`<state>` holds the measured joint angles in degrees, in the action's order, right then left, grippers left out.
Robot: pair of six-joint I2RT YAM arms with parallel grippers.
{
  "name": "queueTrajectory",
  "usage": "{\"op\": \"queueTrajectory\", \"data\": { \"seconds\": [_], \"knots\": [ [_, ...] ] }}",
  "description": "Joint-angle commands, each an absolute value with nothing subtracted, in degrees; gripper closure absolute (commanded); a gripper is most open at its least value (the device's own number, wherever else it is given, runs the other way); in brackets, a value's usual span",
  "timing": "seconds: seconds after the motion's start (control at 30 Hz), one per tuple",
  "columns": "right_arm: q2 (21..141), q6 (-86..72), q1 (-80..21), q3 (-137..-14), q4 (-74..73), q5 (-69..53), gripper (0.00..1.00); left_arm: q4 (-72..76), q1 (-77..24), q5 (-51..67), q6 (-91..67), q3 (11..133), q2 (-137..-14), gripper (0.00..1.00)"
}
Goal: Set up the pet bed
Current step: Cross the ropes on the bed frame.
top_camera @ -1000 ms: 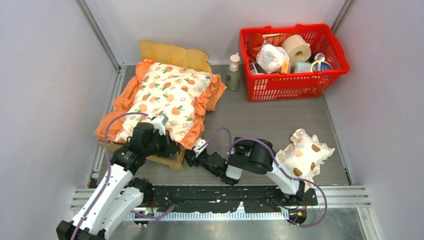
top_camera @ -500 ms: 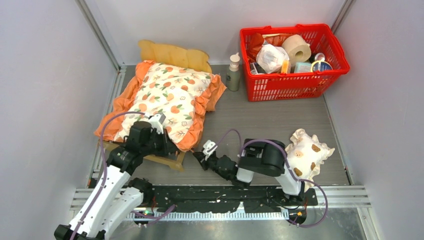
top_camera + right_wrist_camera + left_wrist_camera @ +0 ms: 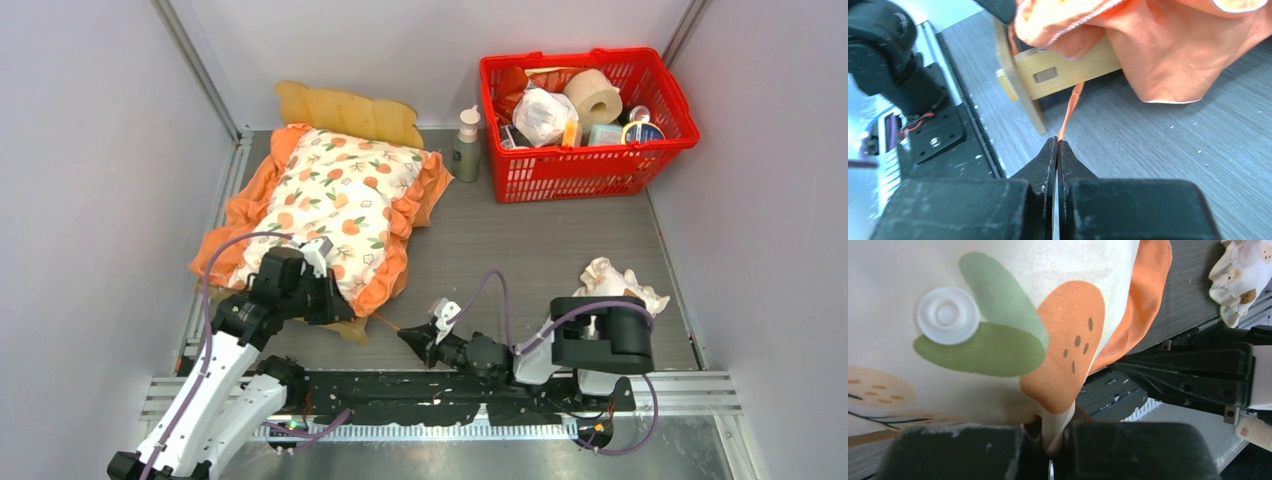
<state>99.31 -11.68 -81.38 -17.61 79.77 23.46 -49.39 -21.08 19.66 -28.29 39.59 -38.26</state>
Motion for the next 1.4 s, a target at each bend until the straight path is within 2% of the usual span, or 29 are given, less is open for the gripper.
{"op": "queueTrajectory", "data": {
  "seconds": [0.0, 0.3, 0.6, 0.87, 1.17, 1.37],
  "knots": [
    [91.32, -13.17, -85.54, -15.51, 75.2, 26.12, 0.95, -52.33, -21.01, 22.53, -29.43, 40.01, -37.74, 1.0],
    [79.77, -9.05, -89.83, -15.34, 66.81, 31.65, 0.95, -53.87, -21.01, 19.12, -31.1, 40.19, -37.87, 1.0],
    [90.98, -10.57, -89.82, -16.69, 71.97, 34.11, 0.95, -37.76, -21.01, 34.57, -43.98, 34.11, -36.2, 1.0],
    [92.05, -12.67, -89.83, -16.46, 72.57, 35.19, 0.95, -27.36, -21.01, 44.26, -53.66, 28.95, -35.23, 1.0],
    [91.78, -12.33, -89.83, -17.16, 72.97, 34.72, 0.95, -33.84, -21.01, 38.05, -47.3, 26.15, -35.22, 1.0],
    [89.54, -11.54, -89.83, -17.06, 71.94, 34.78, 0.95, -42.48, -21.09, 35.04, -37.76, 31.51, -33.91, 0.69]
  ]
}}
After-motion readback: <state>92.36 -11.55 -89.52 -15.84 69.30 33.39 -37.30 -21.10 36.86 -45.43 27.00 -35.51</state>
